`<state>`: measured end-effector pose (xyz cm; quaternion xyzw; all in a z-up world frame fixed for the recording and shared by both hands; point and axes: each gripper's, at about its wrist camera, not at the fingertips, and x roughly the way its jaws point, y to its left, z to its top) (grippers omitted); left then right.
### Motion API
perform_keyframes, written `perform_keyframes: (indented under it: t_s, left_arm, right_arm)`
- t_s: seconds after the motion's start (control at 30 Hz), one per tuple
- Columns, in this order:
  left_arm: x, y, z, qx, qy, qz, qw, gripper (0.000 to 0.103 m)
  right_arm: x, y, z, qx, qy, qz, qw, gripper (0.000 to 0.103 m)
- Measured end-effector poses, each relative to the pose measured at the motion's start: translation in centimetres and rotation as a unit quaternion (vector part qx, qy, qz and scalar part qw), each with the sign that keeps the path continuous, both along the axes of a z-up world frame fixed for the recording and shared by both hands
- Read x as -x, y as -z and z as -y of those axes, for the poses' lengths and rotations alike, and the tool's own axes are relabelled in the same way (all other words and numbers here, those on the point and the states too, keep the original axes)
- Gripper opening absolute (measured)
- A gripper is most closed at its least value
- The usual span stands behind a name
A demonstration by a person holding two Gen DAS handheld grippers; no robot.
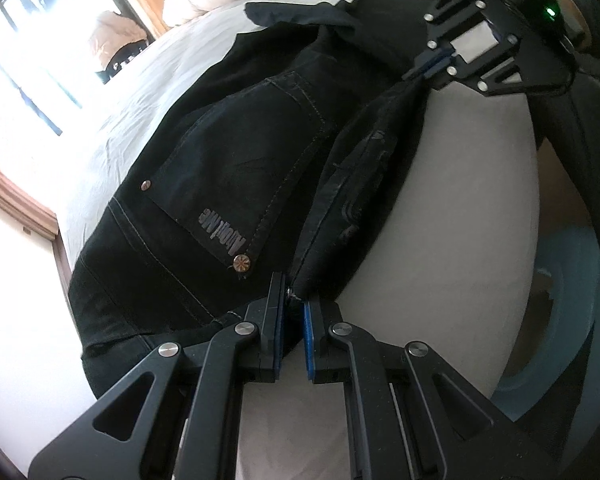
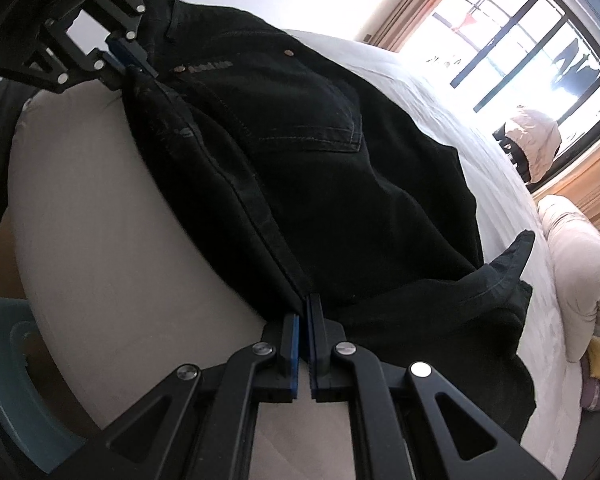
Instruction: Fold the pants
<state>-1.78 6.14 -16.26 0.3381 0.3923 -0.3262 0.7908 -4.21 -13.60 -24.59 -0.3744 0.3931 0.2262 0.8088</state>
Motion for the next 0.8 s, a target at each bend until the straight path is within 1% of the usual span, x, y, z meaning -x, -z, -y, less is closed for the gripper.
perform_keyframes:
  t_s: [0.1,0.2,0.27,0.33,0.4,0.43,0.47,0.53,0.57,0.6,0.63,0.67,0.73,0.77,0.8]
  left_arm:
    - [-0.4,0.5,-0.5,0.008,-0.007,0.001,0.9999,0.009]
    - [-0.7,0.3,-1.0,0.015,-0.013,0.003,0.9998,0.010]
    - [-0.5,0.3,-1.1,0.009,-0.012,0.007,0.9999,0.012]
    - [-0.3,0.1,-1.3,0.002,-0.012,0.006,0.9999,0.015]
    - [-0.3,-0.2,-1.6,0.005,-0.021,-0.009,0.9997,0.019]
    - [-0.3,-0.4,-1.7,0.009,-0.027,-0.018,0.9994,0.030]
    - [-0.2,-0.9,-2.0,0.020,-0.033,-0.037,0.9986,0.053]
    - [0.2,-1.8,-2.1,0.046,-0.037,-0.058,0.9966,0.073]
    - [0.5,-2.3,-2.2,0.052,-0.044,-0.058,0.9960,0.073]
    - [0.7,-2.6,-2.1,0.056,-0.048,-0.064,0.9952,0.073]
    - [0.8,-3.0,-2.1,0.063,-0.051,-0.072,0.9941,0.073]
    - [0.9,-3.6,-2.1,0.074,-0.053,-0.075,0.9930,0.073]
    - [0.6,-5.1,-1.9,0.109,-0.066,-0.069,0.9894,0.073]
    - [-0.2,-6.0,-1.8,0.136,-0.076,-0.071,0.9852,0.073]
    - [-0.8,-6.4,-1.6,0.153,-0.081,-0.074,0.9821,0.073]
  right_arm:
    - [-0.2,0.7,-0.3,0.012,0.001,-0.008,1.000,0.007]
    - [-0.2,1.1,-0.8,0.023,0.002,0.008,1.000,0.008]
    - [-0.3,1.0,-0.7,0.016,0.008,0.012,1.000,0.009]
    - [-0.4,0.8,-0.4,0.002,0.015,0.009,1.000,0.012]
    - [-0.8,0.3,0.2,-0.023,0.025,-0.003,0.999,0.016]
    - [-0.9,0.2,0.4,-0.029,0.023,-0.005,0.999,0.017]
    - [-0.9,0.2,0.6,-0.032,0.025,-0.006,0.999,0.021]
    - [-1.0,-0.1,0.9,-0.040,0.029,-0.006,0.999,0.033]
    - [-1.0,-0.2,1.1,-0.046,0.031,-0.007,0.998,0.045]
    - [-1.1,-0.5,1.4,-0.059,0.030,-0.013,0.998,0.058]
    - [-1.1,-0.7,1.5,-0.073,0.025,-0.025,0.997,0.064]
    - [-1.1,-0.8,1.7,-0.078,0.023,-0.027,0.996,0.066]
    - [-0.9,-1.1,1.5,-0.078,0.020,-0.026,0.996,0.066]
    - [-0.9,-1.3,1.5,-0.080,0.019,-0.025,0.996,0.066]
    - [-0.2,-1.4,0.9,-0.086,0.019,-0.024,0.996,0.066]
